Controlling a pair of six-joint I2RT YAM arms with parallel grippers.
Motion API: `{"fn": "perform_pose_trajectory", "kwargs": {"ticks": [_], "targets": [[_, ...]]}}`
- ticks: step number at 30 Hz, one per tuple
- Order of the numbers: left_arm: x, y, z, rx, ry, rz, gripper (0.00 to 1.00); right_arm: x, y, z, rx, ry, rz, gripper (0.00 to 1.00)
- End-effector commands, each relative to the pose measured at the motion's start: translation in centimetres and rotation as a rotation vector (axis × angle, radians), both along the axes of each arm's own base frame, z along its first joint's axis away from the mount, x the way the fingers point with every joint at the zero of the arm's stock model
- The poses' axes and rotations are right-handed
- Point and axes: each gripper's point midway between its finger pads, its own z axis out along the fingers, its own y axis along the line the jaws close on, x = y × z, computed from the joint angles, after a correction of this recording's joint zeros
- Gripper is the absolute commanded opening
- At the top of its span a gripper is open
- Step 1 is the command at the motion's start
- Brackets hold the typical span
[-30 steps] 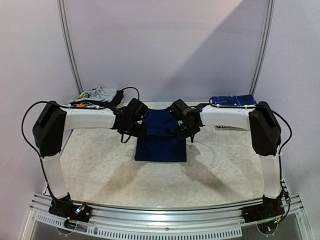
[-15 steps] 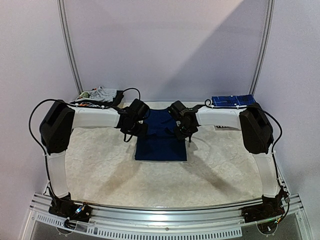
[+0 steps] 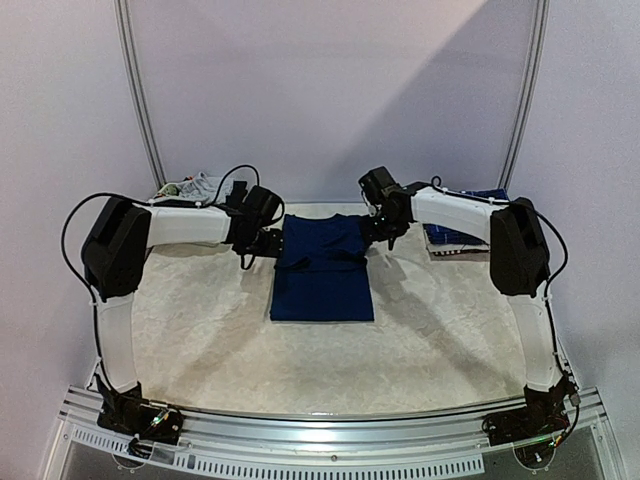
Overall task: Fold and stack the mixed laundry pile
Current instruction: Fold the rectangle-folded T-shirt at the center of the board, then smooth out the 2/3-rectangle-folded T-shirt at the center of the board.
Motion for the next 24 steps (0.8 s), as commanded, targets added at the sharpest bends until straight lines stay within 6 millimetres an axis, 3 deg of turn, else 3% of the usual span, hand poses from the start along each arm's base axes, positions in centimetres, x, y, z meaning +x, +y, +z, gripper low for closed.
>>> {"fn": "perform_pose_trajectory", "kwargs": {"ticks": [1,5,10,14,18,24], "targets": [[-0.3,0.0,4.0,-0.039,-0.089,-0.035,0.73,-3.4,2.0,2.3,0.137,0.028,0.117,0.61],[-3.2,-1.2,4.5,-0.087,-0.078,-0.113,0.64,-8.0,4.7,3.3,0.264,0.052,0.264,0.58],[-7.1,-3.6,4.3,-0.139,-0.061,-0.192,0.5,-10.8,8.1,1.8,0.347,0.123,0.347,0.49],[-9.6,-5.3,3.1,-0.198,-0.033,-0.244,0.42,-11.1,10.6,-0.5,0.394,0.185,0.373,0.36],[-10.7,-6.6,1.4,-0.21,0.001,-0.28,0.36,-10.8,12.2,-2.6,0.43,0.241,0.385,0.27],[-12.1,-8.1,-0.2,-0.208,0.034,-0.323,0.35,-10.3,13.1,-4.5,0.434,0.265,0.382,0.23]]}}
